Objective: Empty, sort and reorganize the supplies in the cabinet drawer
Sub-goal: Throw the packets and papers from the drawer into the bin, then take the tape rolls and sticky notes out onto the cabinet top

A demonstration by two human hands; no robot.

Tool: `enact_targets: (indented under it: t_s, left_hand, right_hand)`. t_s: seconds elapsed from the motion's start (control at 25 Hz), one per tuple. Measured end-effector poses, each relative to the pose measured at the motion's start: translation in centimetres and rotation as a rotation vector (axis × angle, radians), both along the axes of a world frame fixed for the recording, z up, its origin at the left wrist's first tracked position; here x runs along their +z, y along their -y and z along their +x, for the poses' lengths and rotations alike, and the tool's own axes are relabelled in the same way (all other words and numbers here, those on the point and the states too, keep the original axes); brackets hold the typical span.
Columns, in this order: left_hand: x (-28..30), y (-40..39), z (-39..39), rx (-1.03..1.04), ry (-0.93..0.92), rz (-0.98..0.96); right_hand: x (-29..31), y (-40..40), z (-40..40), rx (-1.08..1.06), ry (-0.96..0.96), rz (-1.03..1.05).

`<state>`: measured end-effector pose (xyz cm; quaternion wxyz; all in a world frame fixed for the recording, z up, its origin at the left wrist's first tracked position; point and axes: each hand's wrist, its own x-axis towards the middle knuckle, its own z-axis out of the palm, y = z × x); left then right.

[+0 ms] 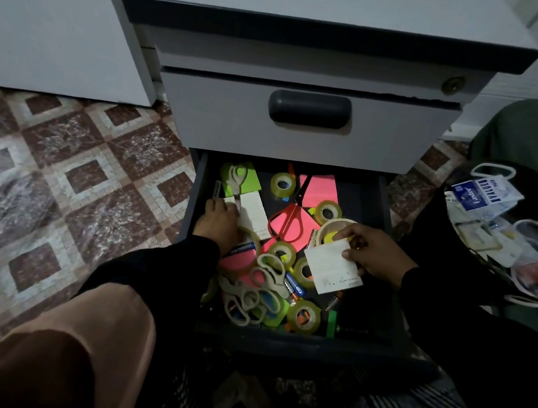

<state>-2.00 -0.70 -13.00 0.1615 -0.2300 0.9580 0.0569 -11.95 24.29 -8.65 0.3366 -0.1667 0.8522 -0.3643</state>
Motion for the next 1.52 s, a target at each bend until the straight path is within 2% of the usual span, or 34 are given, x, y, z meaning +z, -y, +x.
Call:
enact_targets:
  t_s: [0.16,0.36,0.48,0.56,0.68,0.84,0.92,1.12,1.24,1.44,1.52]
  left_hand:
    - [-0.3,0.1,-0.1,0.004,0.021,0.093]
    - [-0.3,0.6,-0.8,0.086,-0.053,0.140]
    - [-0.6,1.1,-1.4,0.118,-0.003,0.273]
    - [-0.4,1.0,-1.6,0.101,0.006,0.261]
    - [0.4,0.6,-1.3,0.133,-0.101,0.184]
    - [1.1,1.5,-1.3,0.232,-0.200,0.363]
    - [2.2,1.5,-1.0,0.264,-0.283,0.423]
    - [6.0,0.4,1.0,0.204,-0.399,0.339]
    - [9.0,0.3,2.5,0.172,-0.446,0.361]
    - [14.7,0.1,4.7,0.339,-0.583,0.696]
    - [16.9,-0.1,5.5,0.376,-0.643,0.769]
  right_hand:
    - [-0.2,0.1,0.1,-0.018,-0.060,0.040]
    - [0.0,0.3,0.3,-0.004,-0.082,0.080]
    - [-0.1,0.4,0.3,-0.016,-0.086,0.094]
    - [-0.2,0.3,0.3,-0.026,-0.088,0.093]
    - [-0.3,0.3,0.3,-0.045,-0.090,0.078]
    - [-0.1,0.3,0.2,-0.101,-0.112,0.064]
    - [0.5,0.3,0.3,-0.110,-0.142,0.055]
    - [3.2,0.0,0.9,-0.125,-0.122,-0.035]
    - [5.9,-0.4,1.6,-0.141,-0.090,-0.098]
    - [11.4,-0.6,3.2,-0.165,-0.085,-0.145]
    - [13.8,-0.8,3.9,-0.183,-0.089,-0.175]
